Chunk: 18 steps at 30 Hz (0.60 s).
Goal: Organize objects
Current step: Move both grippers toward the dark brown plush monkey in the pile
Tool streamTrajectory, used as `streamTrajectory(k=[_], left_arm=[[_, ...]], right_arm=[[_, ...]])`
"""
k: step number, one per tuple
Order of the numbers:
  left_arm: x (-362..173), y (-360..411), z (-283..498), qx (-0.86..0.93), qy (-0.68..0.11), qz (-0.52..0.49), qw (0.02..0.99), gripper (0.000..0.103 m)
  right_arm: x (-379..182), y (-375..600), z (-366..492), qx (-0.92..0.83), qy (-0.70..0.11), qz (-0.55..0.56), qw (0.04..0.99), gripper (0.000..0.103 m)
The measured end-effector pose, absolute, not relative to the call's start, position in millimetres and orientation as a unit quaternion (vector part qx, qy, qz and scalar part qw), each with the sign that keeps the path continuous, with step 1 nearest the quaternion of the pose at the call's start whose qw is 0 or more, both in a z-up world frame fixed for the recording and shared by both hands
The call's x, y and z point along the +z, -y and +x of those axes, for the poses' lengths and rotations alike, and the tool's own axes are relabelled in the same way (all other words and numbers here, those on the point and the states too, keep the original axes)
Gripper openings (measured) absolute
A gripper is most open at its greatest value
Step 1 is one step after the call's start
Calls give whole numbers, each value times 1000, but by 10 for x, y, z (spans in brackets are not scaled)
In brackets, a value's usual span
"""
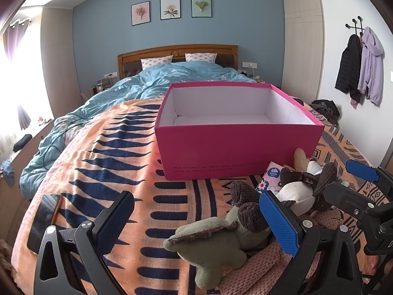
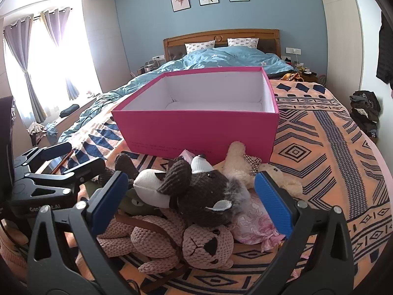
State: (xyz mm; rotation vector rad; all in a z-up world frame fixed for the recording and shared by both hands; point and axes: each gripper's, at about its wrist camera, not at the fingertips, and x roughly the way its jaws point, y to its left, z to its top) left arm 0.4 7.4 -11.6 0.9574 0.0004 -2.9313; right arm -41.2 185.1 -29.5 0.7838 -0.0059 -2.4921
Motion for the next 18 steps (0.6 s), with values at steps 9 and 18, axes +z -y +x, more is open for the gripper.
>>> streamTrajectory(k=[9,18], left_arm=[[-122,-81,-1,-950,0,311,28,103],[-168,-85,-42,-947,-7,322,13,103]], right_arm=[[-306,-1845,-419,-920,2,294,261,103],[-366,-1896,-495,-910,10,313,271,103]])
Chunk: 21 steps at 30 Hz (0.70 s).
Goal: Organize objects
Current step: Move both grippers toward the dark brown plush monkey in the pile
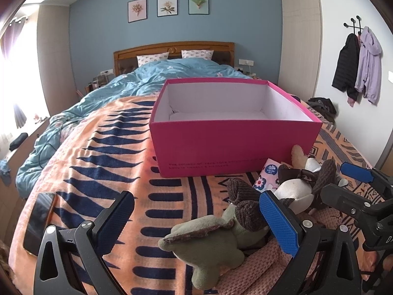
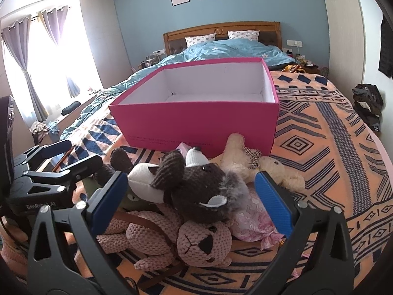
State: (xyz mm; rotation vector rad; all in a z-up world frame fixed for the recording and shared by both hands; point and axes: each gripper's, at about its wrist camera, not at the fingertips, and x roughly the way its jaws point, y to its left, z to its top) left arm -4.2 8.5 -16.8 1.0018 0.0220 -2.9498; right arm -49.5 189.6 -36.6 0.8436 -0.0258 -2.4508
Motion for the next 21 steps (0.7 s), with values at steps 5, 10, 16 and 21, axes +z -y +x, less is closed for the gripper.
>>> streamTrajectory(k=[5,10,16,21], left_arm=[[-191,-91,-58,-945,-10,326,-2,103],[-200,-72,-63,-943,-16,331,-15,103],[-76,-218,110,-952,26,293,-81,103],[-81,-469,103,-947,74,282,-135,102]], right_arm=[[-404,-1897,-535,-901,14,326,285,102],[-428,-2000,-606,-899,38,333,283,100],[-477,-2203,-607,-895,62,334,290,100],[-527,-2177,-643,-880,75,344,318,83]])
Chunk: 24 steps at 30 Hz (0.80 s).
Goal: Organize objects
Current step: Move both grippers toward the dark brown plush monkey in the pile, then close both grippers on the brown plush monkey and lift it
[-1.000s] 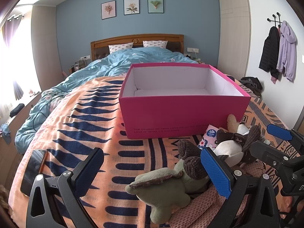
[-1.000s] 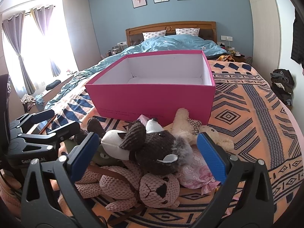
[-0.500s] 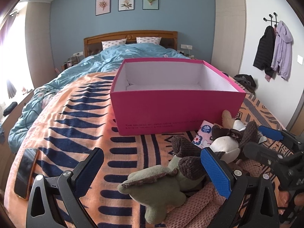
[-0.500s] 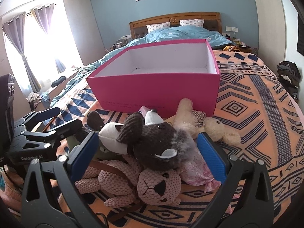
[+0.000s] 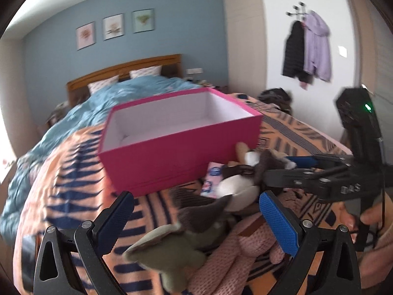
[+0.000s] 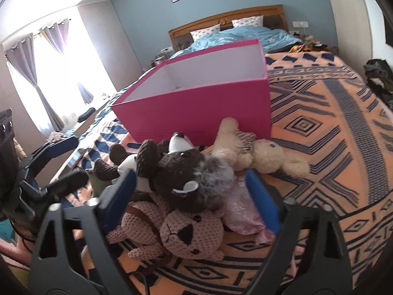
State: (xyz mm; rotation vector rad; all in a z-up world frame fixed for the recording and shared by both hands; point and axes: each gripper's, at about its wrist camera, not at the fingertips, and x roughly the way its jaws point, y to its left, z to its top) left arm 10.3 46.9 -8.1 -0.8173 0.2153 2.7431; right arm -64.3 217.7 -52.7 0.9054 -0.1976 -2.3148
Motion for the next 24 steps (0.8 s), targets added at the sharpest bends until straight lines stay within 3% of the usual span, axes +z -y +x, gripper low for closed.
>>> streamTrajectory(k=[5,7,8,24], left_arm=[[-240,-526,-134,928,-65,-324,171,83],[-299,-483,-233,923,-52,-339,175,75],[-319,-475,-267,922,-50,-343,174,74],[-158,-257,-342,910,27,-321,259,61]], right_arm=[[-601,-2126,-741,-871,79,355,330,82],[-613,-2118,-764,-869,79,353,337,72],[-620,-2116,-775,-868,79,353,340,62],[-313,-2103,-737,-877,73,320,350,57]])
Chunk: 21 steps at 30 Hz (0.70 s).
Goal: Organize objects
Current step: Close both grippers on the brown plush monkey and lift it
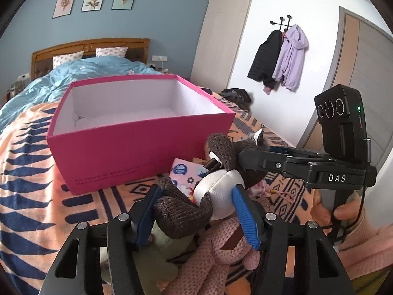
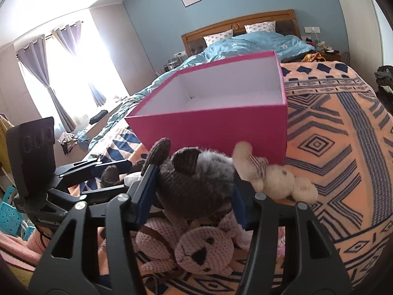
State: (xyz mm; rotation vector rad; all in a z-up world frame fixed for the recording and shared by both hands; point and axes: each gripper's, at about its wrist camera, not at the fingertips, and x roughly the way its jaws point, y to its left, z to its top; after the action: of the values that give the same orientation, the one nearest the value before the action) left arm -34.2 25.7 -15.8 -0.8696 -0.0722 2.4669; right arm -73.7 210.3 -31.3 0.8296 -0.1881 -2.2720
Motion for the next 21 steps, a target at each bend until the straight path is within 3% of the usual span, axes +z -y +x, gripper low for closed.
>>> streamTrajectory(k=[9,12,16,21], left_arm=[[-256,-208,-336,907,22,-340,248,66],[-167,-154,-316,911,33,-324,251,57],[31,-51,-323,914,52,-298,269,36],[203,-56,-418,918,51,-280,275,29]], right_arm=[[-358,-2097,-851,-869,97,339,347,57],[-271,-2077,-828,-872,94,332,349,57],[-140,-2040,-846,-871,99,323,357,57],[63,-1862,-895,-867,87,305,384,52]])
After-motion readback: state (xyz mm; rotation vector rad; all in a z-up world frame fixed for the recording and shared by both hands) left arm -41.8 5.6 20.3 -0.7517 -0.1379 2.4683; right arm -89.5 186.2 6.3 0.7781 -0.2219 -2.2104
